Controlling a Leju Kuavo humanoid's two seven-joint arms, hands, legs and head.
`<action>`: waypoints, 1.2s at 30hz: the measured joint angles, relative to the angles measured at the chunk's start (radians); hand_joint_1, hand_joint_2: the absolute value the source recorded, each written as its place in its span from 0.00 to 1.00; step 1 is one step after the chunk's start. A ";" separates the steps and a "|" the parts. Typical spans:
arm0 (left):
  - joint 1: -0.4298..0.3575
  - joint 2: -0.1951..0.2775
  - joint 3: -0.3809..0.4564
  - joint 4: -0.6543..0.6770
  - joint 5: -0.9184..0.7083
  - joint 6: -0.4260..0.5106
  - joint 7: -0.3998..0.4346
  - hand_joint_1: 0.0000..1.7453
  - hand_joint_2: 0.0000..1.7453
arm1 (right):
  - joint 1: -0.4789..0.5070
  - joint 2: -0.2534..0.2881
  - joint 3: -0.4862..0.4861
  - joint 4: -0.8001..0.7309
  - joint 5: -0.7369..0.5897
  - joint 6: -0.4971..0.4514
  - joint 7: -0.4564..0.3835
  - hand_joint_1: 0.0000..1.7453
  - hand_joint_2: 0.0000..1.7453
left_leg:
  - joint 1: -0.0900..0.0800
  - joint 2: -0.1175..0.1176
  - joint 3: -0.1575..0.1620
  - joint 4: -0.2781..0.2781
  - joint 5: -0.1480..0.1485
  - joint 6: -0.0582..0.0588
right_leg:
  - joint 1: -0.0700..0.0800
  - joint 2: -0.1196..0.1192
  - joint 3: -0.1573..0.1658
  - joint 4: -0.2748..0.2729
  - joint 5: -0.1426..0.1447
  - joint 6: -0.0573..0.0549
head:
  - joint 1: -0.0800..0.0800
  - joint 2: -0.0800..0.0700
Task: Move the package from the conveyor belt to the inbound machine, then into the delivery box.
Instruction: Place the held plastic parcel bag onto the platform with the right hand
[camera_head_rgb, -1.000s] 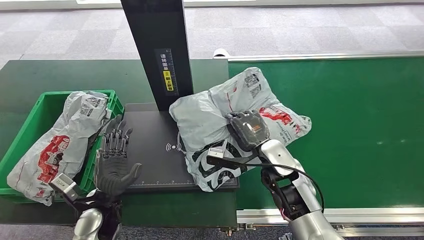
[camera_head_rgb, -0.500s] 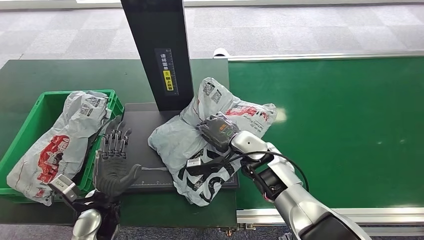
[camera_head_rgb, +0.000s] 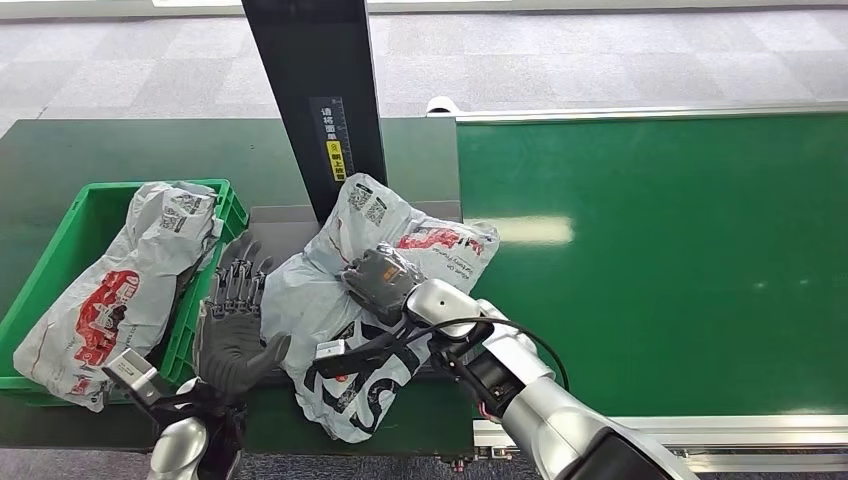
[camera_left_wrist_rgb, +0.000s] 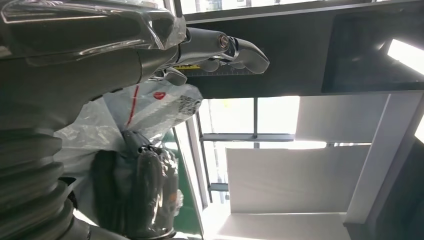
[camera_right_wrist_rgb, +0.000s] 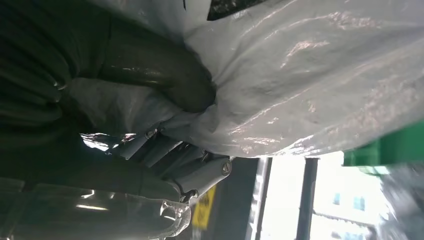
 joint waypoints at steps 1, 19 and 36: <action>-0.002 0.000 -0.001 0.002 0.000 0.000 0.000 0.00 1.00 | -0.001 0.007 0.003 0.011 -0.011 0.022 0.035 0.40 1.00 | 0.000 0.000 0.000 0.000 0.000 0.000 | 0.000 0.000 0.000 0.000 0.000 0.000 | 0.000 0.000; -0.063 -0.010 -0.017 0.073 -0.002 0.004 0.002 0.00 1.00 | 0.024 0.013 -0.191 0.058 -0.522 0.044 0.214 0.00 1.00 | 0.000 0.000 0.000 0.000 0.000 0.000 | 0.000 0.000 0.000 0.000 0.000 0.000 | 0.000 0.000; -0.079 -0.007 -0.054 0.143 -0.126 0.095 0.108 0.00 1.00 | 0.265 -0.054 -0.399 -0.288 -1.022 0.239 -0.131 0.00 1.00 | 0.000 0.000 0.000 0.000 -0.001 0.000 | 0.000 0.000 -0.001 0.000 0.000 0.000 | 0.000 0.000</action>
